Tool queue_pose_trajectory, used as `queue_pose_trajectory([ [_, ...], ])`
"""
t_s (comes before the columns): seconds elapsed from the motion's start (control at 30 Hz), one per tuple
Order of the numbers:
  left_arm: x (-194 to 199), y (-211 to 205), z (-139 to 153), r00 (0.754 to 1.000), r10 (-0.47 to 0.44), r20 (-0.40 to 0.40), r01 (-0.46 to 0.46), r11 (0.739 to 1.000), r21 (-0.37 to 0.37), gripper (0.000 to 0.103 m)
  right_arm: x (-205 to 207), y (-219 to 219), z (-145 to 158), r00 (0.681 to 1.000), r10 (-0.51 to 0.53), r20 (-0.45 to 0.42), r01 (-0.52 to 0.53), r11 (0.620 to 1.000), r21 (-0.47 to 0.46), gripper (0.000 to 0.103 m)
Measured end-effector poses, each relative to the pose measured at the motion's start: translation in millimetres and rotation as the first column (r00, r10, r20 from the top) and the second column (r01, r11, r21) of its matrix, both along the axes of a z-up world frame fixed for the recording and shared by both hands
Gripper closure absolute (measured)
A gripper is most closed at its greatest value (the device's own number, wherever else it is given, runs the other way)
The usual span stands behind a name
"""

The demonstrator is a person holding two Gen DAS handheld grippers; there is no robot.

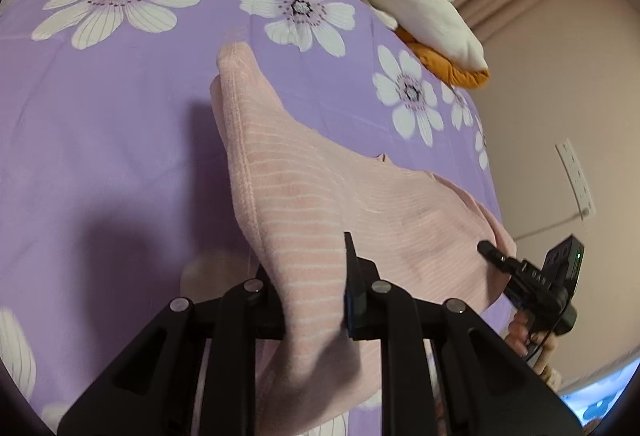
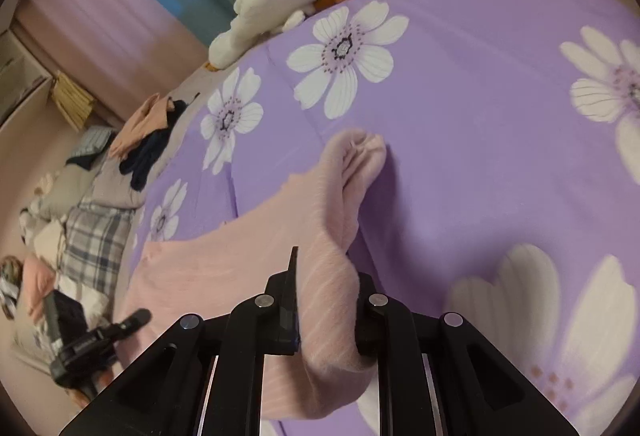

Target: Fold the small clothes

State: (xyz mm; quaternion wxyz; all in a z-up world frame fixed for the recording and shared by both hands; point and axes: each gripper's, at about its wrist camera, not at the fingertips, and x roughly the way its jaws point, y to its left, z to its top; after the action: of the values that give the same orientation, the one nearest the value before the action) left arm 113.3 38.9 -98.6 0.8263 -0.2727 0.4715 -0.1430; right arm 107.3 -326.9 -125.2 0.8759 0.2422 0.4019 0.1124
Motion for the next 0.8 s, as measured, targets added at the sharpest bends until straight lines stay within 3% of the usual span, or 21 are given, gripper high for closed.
queue_pose_trajectory([
  [0.33,-59,-12,-41,0.995,0.001,-0.101,0.009,0.996,0.094,0.082,-45,-3,-29,0.995,-0.036,-0.091,0.031,0.998,-0.051,0.087],
  [0.47,-62,-12,-61,0.989,0.039,-0.144,-0.017,0.988,0.152,0.073,-44,1,-55,0.986,-0.087,-0.145,0.061,0.983,-0.173,0.086],
  [0.6,-66,-12,-62,0.99,0.045,-0.133,-0.023,0.987,0.162,0.069,-47,5,-64,0.988,-0.102,-0.12,0.07,0.967,-0.243,0.084],
  [0.67,-68,-12,-62,0.99,0.043,-0.135,-0.02,0.986,0.164,0.067,-48,8,-61,0.988,-0.107,-0.112,0.071,0.957,-0.283,0.077],
  [0.8,-71,-9,-64,0.989,0.042,-0.142,-0.021,0.989,0.145,0.065,-51,7,-61,0.986,-0.117,-0.117,0.078,0.952,-0.295,0.072],
])
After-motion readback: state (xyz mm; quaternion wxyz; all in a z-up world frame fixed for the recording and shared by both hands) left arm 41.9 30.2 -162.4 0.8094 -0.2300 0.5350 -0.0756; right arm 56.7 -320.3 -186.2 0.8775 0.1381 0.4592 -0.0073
